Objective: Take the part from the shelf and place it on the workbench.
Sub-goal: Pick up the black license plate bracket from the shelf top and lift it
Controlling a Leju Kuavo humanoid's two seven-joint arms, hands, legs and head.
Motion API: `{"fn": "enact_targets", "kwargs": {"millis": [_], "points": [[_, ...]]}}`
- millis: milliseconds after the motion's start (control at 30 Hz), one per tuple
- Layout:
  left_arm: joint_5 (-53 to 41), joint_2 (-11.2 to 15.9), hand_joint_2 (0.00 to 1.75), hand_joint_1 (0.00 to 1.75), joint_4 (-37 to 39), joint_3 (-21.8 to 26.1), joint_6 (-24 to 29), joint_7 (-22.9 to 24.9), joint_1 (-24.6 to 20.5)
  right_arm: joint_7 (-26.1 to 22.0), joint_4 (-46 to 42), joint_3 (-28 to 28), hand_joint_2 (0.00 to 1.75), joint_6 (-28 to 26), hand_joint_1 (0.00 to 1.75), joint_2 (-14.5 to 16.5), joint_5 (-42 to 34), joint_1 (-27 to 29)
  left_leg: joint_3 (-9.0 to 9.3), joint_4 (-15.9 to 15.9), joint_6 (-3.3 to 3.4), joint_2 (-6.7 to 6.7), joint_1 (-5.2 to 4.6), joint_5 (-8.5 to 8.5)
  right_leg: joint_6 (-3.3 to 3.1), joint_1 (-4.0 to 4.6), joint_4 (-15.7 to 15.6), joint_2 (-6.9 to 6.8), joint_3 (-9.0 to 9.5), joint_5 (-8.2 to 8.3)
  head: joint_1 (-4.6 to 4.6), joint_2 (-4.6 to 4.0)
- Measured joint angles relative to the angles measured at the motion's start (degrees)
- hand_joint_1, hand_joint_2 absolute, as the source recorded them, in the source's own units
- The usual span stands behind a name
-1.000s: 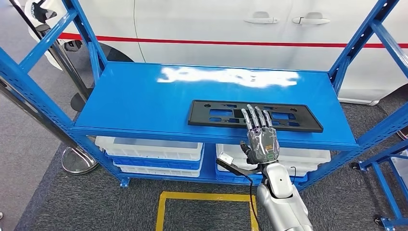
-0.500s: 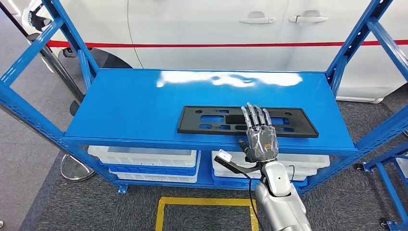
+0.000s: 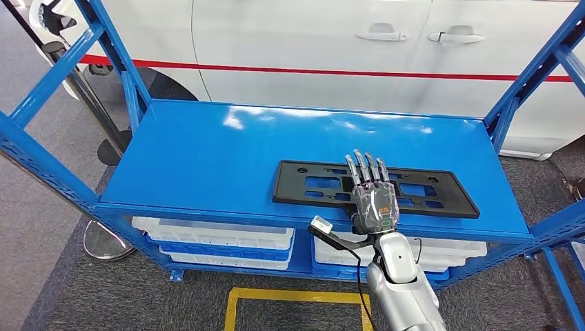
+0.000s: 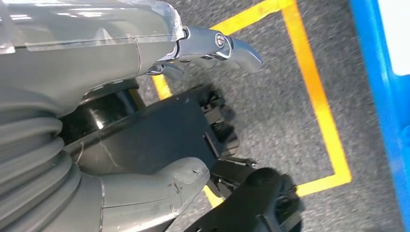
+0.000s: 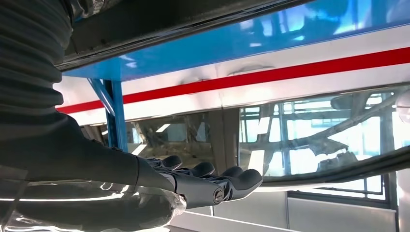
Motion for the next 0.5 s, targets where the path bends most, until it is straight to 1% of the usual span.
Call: {"fn": "enact_targets", "kwargs": {"millis": [33, 67, 100, 133, 167, 233, 267, 300, 333, 367, 400, 433, 467, 500], "points": [[0.1, 0.0, 1.75, 0.0, 0.0, -0.1, 0.2, -0.2, 0.0, 0.6, 0.2, 0.0, 1.75, 0.0, 0.0, -0.2, 0.4, 0.0, 0.41, 0.2, -0.17, -0.04, 0.0, -0.45, -0.11, -0.01, -3.7, -0.03, 1.13, 2.76, 0.01, 0.0], [0.2, 0.0, 1.75, 0.0, 0.0, -0.2, 0.5, -0.4, 0.0, 1.1, 0.5, 0.0, 1.75, 0.0, 0.0, -0.3, 0.7, 0.0, 0.67, 0.5, -0.46, -0.08, -0.12, -0.95, -0.27, 0.07, -7.2, -0.05, 2.43, 4.74, 0.01, 0.0], [0.2, 0.0, 1.75, 0.0, 0.0, -0.3, 0.7, -0.6, 0.0, 1.5, 0.8, 0.0, 1.75, 0.0, 0.0, -0.4, 0.9, -0.1, 0.69, 0.8, -0.75, -0.11, -0.23, -1.33, -0.5, 0.12, -9.7, -0.06, 3.35, 5.66, -0.02, 0.0], [0.2, 0.0, 1.75, 0.0, 0.0, -0.4, 0.9, -0.9, -0.1, 1.9, 1.0, 0.0, 1.75, 0.0, 0.0, -0.5, 1.2, 0.0, 0.6, 1.1, -1.03, -0.13, -0.33, -1.59, -0.74, 0.21, -10.9, -0.03, 3.78, 5.75, -0.02, 0.0], [0.2, 0.0, 1.75, 0.0, 0.0, -0.5, 1.0, -1.3, -0.1, 2.1, 1.3, 0.0, 1.75, 0.0, 0.0, -0.6, 1.3, 0.1, 0.5, 1.2, -1.28, -0.15, -0.43, -1.72, -0.98, 0.31, -11.2, 0.03, 3.91, 5.38, -0.03, 0.0], [0.2, 0.1, 1.75, 0.0, 0.0, -0.7, 1.0, -2.2, -0.1, 2.5, 1.5, 0.0, 1.75, 0.0, 0.0, -0.8, 1.5, 0.3, 0.49, 1.4, -1.74, -0.14, -0.4, -2.18, -1.56, 0.1, -11.5, 0.1, 4.09, 5.16, -0.01, 0.0], [0.2, 0.1, 1.75, 0.0, 0.0, -0.8, 1.0, -2.5, -0.1, 2.6, 1.6, 0.0, 1.75, 0.0, 0.0, -0.8, 1.5, 0.3, 0.11, 2.5, -2.08, -0.12, -0.38, -2.97, -1.86, -0.05, -11.7, 0.09, 4.31, 5.1, -0.04, 0.0], [0.2, 0.2, 1.75, 0.0, 0.0, -0.9, 1.0, -2.6, -0.1, 2.6, 1.7, 0.0, 1.75, 0.0, 0.0, -0.8, 1.6, 0.3, -0.84, 4.7, -2.45, -0.11, -0.3, -4.23, -2.12, -0.23, -11.8, 0.06, 4.54, 5.05, -0.06, 0.0], [0.2, 0.2, 1.75, 0.0, 0.0, -1.0, 1.0, -2.7, -0.1, 2.7, 1.7, 0.0, 1.75, 0.0, 0.0, -0.9, 1.7, 0.3, -2.51, 8.1, -2.81, -0.08, -0.15, -5.87, -2.31, -0.27, -11.9, 0.02, 4.68, 4.96, -0.1, 0.0], [0.2, 0.2, 1.75, 0.0, 0.0, -1.0, 1.0, -2.7, -0.1, 2.7, 1.8, 0.0, 1.75, 0.0, 0.0, -0.9, 1.7, 0.3, -4.73, 12.2, -3.12, -0.06, 0.0, -7.55, -2.44, -0.28, -11.9, -0.02, 4.73, 4.88, -0.12, 0.0], [0.2, 0.2, 1.75, 0.0, 0.0, -1.0, 1.0, -2.8, -0.1, 2.7, 1.9, 0.0, 1.75, 0.0, 0.0, -0.9, 1.8, 0.4, -6.81, 15.8, -3.3, -0.05, 0.13, -8.66, -2.51, -0.26, -11.9, -0.04, 4.76, 4.81, -0.11, 0.0], [0.2, 0.2, 1.75, 0.0, 0.0, -1.0, 1.0, -2.8, -0.1, 2.8, 2.1, 0.0, 1.75, 0.0, 0.0, -0.9, 1.8, 0.4, -8.27, 18.0, -3.38, -0.05, 0.22, -8.82, -2.54, -0.25, -11.9, -0.05, 4.83, 4.74, -0.11, 0.0], [0.2, 0.2, 1.75, 0.0, 0.0, -1.0, 1.0, -2.9, -0.1, 2.8, 2.2, 0.0, 1.75, 0.0, 0.0, -0.9, 1.6, 0.5, -8.6, 17.9, -3.34, -0.05, 0.25, -7.71, -2.53, -0.23, -11.9, -0.01, 4.96, 4.65, -0.11, 0.0], [0.2, 0.2, 1.75, 0.0, 0.0, -1.1, 1.0, -2.9, -0.1, 2.9, 2.4, 0.0, 1.75, 0.0, 0.0, -0.9, 1.4, 0.5, -7.69, 15.3, -3.16, -0.05, 0.25, -5.54, -2.49, -0.22, -11.9, 0.04, 5.19, 4.54, -0.11, 0.0]]}}
